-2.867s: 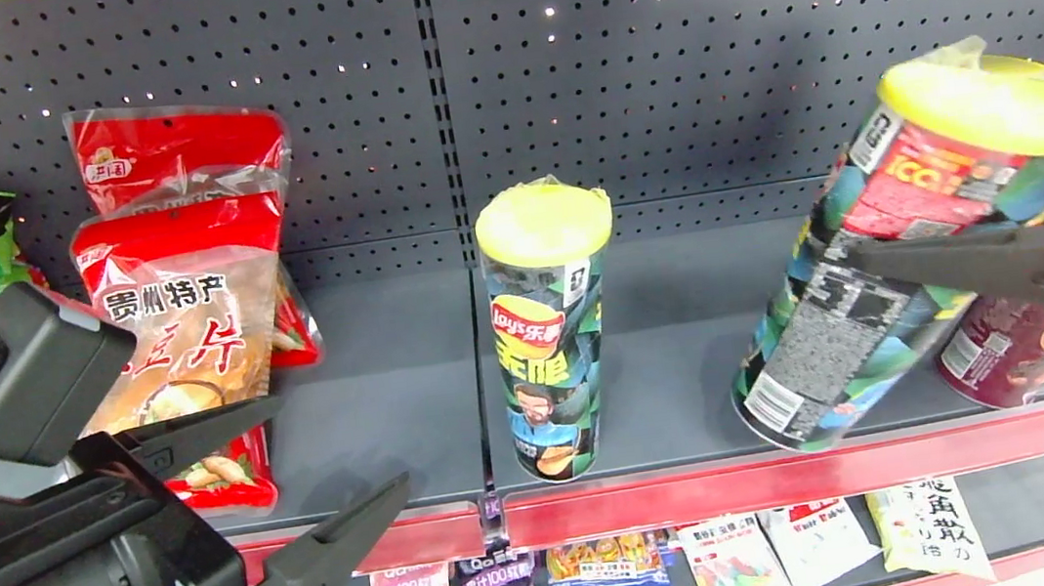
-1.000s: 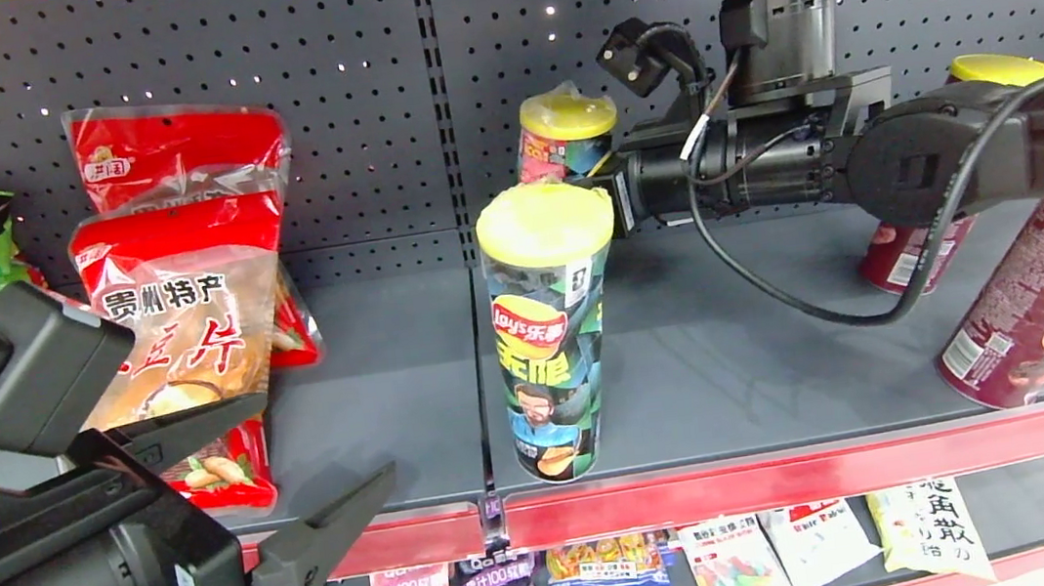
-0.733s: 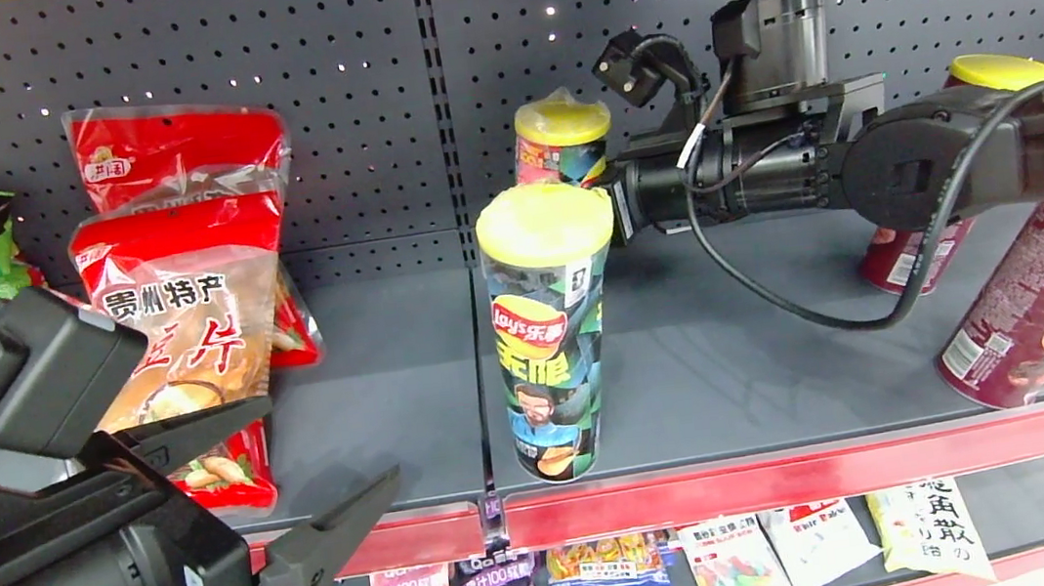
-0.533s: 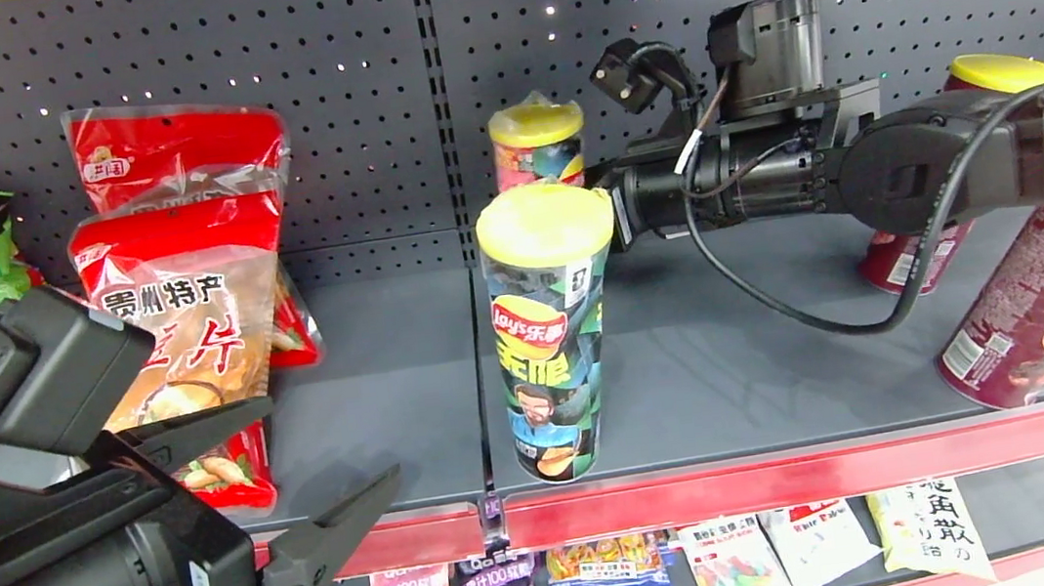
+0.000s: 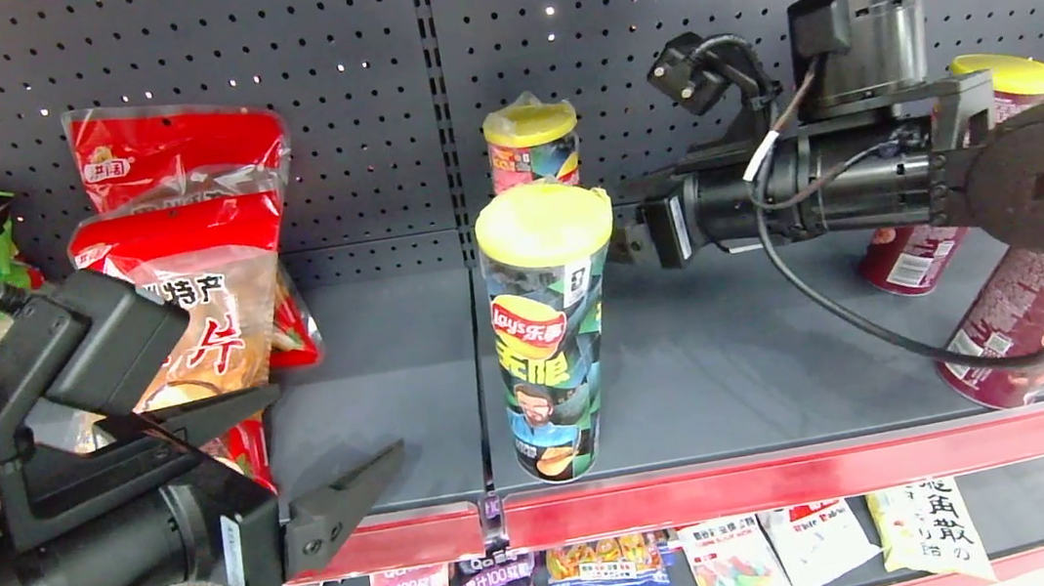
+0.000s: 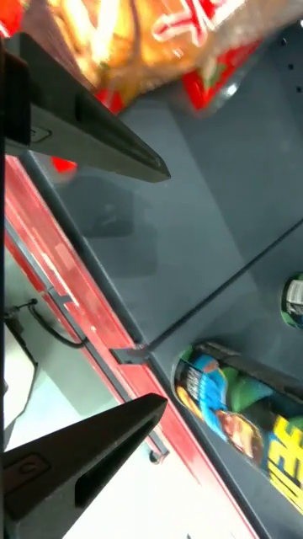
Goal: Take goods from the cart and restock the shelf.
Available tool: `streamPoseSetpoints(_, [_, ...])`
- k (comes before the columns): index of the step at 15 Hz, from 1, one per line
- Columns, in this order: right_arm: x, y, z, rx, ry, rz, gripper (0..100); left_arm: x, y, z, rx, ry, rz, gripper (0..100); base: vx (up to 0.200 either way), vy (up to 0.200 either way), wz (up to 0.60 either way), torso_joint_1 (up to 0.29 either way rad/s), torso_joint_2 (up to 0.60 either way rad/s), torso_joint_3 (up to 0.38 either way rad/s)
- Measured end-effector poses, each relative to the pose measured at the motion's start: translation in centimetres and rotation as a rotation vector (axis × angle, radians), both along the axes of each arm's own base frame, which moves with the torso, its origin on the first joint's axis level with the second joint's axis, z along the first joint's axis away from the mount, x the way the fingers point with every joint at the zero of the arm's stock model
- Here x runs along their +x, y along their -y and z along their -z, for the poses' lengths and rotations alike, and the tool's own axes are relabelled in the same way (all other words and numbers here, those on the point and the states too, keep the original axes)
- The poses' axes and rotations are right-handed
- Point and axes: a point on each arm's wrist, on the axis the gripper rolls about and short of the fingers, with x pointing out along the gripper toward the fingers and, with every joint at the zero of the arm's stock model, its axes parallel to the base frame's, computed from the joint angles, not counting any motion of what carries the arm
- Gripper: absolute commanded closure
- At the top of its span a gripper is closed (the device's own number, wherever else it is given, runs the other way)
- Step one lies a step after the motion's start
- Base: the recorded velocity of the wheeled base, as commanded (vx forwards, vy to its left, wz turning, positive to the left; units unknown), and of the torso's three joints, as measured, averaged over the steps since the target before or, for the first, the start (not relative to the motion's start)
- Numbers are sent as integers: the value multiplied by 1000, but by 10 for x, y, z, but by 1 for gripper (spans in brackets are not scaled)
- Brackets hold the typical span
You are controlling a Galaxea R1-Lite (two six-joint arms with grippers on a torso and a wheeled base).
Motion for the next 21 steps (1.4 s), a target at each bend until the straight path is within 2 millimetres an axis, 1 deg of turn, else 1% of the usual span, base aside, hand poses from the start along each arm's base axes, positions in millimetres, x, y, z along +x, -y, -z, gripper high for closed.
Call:
streamPoseSetpoints(2, [-19,13,-1,3,-21,40,0,10,6,1,-14,6,-1,0,0,0,0,0,0,0])
streamPoseSetpoints(5, [-53,34,5,-7,-60,64,0,36,15,0,-45,38,-37,0,0,0,0,0,0,0])
streamPoseSetpoints(6, [-62,40,6,-6,-63,67,0,42,17,3,-36,28,-46,0,0,0,0,0,0,0])
streamPoseSetpoints(9, [-87,54,15,-16,-90,65,0,55,23,12,1,3,-36,0,0,0,0,0,0,0])
streamPoseSetpoints(11, [-99,58,18,-16,-93,56,0,60,26,15,6,-10,-24,0,0,0,0,0,0,0])
streamPoseSetpoints(12, [-106,59,23,-25,-105,40,0,64,29,14,1,-13,-8,0,0,0,0,0,0,0])
streamPoseSetpoints(15, [-120,62,28,-31,-113,18,0,74,37,15,0,-17,2,0,0,0,0,0,0,0])
streamPoseSetpoints(18, [-126,65,25,-20,-100,14,0,83,45,18,3,-22,31,0,0,0,0,0,0,0])
streamPoseSetpoints(21, [-130,68,24,-16,-93,14,0,89,44,26,36,-37,35,0,0,0,0,0,0,0])
